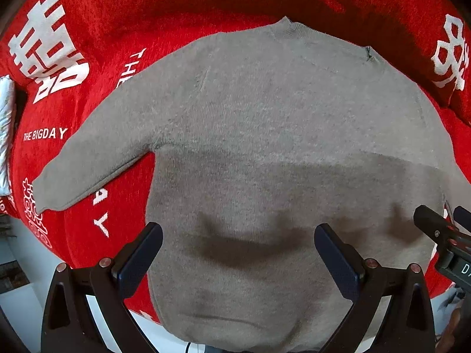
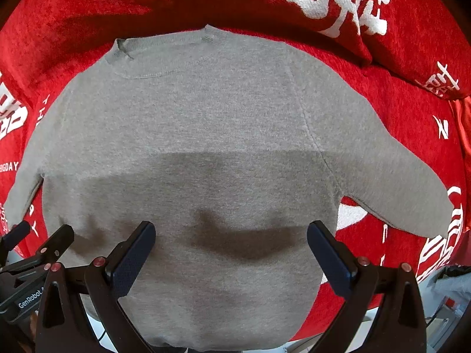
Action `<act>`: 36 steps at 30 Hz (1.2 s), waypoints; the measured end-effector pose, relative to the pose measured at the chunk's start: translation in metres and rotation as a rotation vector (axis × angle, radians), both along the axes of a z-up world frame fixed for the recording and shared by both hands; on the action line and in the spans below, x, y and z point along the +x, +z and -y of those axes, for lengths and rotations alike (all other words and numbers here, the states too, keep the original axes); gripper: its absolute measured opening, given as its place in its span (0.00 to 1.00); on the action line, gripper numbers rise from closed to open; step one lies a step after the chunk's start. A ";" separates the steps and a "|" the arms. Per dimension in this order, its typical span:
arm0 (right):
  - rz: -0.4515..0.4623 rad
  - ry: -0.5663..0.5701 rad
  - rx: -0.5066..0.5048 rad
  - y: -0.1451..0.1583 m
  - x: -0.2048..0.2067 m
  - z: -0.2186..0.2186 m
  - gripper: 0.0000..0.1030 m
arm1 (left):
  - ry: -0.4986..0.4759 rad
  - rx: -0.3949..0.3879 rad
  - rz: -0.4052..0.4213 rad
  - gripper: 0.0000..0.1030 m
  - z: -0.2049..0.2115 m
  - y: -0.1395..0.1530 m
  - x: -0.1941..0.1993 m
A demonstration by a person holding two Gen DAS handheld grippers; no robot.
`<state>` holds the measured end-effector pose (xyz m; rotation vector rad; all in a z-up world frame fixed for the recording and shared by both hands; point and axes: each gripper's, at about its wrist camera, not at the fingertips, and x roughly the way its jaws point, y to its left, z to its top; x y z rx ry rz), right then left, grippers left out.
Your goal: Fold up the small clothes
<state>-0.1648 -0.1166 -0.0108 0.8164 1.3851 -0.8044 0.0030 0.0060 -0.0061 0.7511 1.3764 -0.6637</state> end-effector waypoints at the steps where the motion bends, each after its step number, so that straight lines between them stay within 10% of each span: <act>1: -0.001 -0.004 0.002 -0.001 0.000 0.000 1.00 | 0.001 -0.005 0.000 1.00 0.001 -0.001 0.001; 36: -0.001 -0.003 -0.003 0.003 0.004 -0.004 1.00 | 0.006 0.013 0.019 1.00 -0.006 -0.001 -0.001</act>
